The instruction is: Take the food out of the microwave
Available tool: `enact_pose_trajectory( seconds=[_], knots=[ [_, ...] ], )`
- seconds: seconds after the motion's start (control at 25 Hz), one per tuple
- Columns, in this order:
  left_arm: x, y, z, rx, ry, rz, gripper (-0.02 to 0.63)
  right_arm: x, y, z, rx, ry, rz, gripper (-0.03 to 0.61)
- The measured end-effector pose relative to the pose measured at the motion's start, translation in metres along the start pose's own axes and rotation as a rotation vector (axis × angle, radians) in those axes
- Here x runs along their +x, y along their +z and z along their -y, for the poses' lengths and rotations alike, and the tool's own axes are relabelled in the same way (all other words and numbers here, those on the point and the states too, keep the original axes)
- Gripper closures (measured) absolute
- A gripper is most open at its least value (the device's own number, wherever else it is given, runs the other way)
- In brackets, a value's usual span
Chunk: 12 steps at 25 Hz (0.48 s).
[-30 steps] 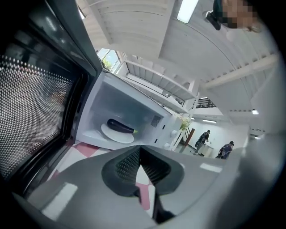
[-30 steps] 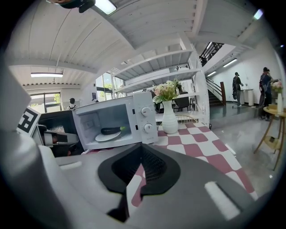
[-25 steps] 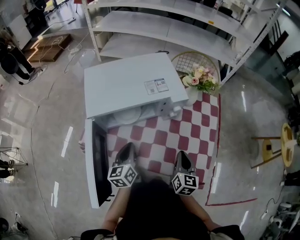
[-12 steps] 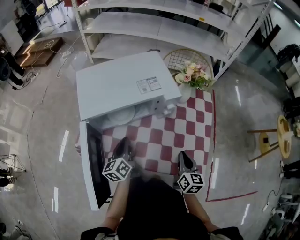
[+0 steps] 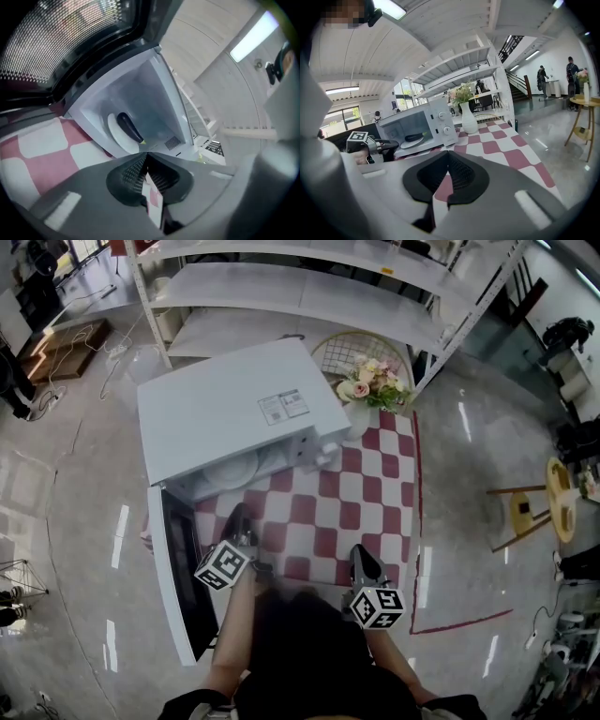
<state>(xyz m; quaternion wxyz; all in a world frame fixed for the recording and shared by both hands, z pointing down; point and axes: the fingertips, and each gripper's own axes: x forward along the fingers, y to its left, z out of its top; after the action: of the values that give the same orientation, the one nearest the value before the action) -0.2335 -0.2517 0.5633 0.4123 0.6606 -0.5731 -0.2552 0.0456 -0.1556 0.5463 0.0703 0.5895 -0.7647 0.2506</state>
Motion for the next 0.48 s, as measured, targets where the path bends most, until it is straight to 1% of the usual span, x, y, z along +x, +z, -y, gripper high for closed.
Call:
enact_pose_trajectory(
  seconds=[0.08, 0.16, 0.28, 0.48],
  knots=[
    [0.004, 0.001, -0.008, -0.085, 0.012, 0.021, 0.606, 0.002, -0.001, -0.002, 0.002, 0.005, -0.004, 0.577],
    [0.007, 0.001, -0.020, -0.161, 0.044, 0.042, 0.606, 0.005, -0.002, -0.006, -0.005, 0.013, -0.010, 0.577],
    [0.012, 0.004, -0.037, -0.251, 0.084, 0.068, 0.606, 0.011, -0.002, -0.016, -0.022, 0.038, -0.021, 0.577],
    [0.024, 0.004, -0.048, -0.394, 0.073, 0.094, 0.604, 0.024, -0.003, -0.028, -0.042, 0.069, -0.039, 0.577]
  ],
)
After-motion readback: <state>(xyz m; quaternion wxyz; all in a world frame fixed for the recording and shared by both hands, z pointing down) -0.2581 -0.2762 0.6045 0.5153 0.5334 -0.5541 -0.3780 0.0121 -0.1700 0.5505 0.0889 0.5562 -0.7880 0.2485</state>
